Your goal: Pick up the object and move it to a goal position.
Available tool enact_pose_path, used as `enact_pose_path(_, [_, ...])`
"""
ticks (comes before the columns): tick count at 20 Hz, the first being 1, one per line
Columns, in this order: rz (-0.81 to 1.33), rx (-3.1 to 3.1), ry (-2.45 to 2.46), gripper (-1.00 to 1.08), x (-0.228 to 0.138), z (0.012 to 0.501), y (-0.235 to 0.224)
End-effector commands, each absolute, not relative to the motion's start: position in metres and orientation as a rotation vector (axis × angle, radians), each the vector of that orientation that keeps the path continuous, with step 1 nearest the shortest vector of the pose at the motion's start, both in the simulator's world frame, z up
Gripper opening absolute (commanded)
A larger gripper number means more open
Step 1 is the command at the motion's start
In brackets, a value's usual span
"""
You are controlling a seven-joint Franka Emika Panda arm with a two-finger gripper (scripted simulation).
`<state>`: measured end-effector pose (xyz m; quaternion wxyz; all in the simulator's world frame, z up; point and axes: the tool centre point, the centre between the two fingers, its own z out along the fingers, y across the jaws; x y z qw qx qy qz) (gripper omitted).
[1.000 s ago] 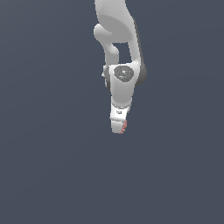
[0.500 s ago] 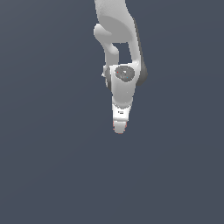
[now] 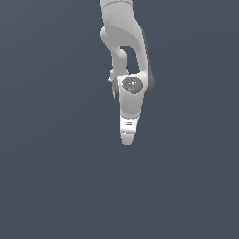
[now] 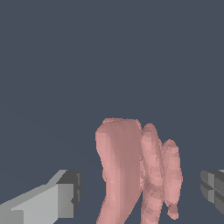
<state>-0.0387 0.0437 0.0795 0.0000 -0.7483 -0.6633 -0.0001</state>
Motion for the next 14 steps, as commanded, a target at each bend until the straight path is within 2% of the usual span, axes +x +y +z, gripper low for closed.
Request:
enact_pose_path(1, [0.0, -2.349, -2.085, 1.0, -0.039, 0.067, 0.044])
enact_pose_path(7, [0.0, -2.349, -2.087, 1.0, -0.039, 0.056, 0.044])
enact_pose_path(8, [0.0, -2.349, -2.087, -1.0, -0.039, 0.056, 0.044])
enact_pose_path(14, [0.0, -2.349, -2.087, -1.0, -0.039, 0.056, 0.044])
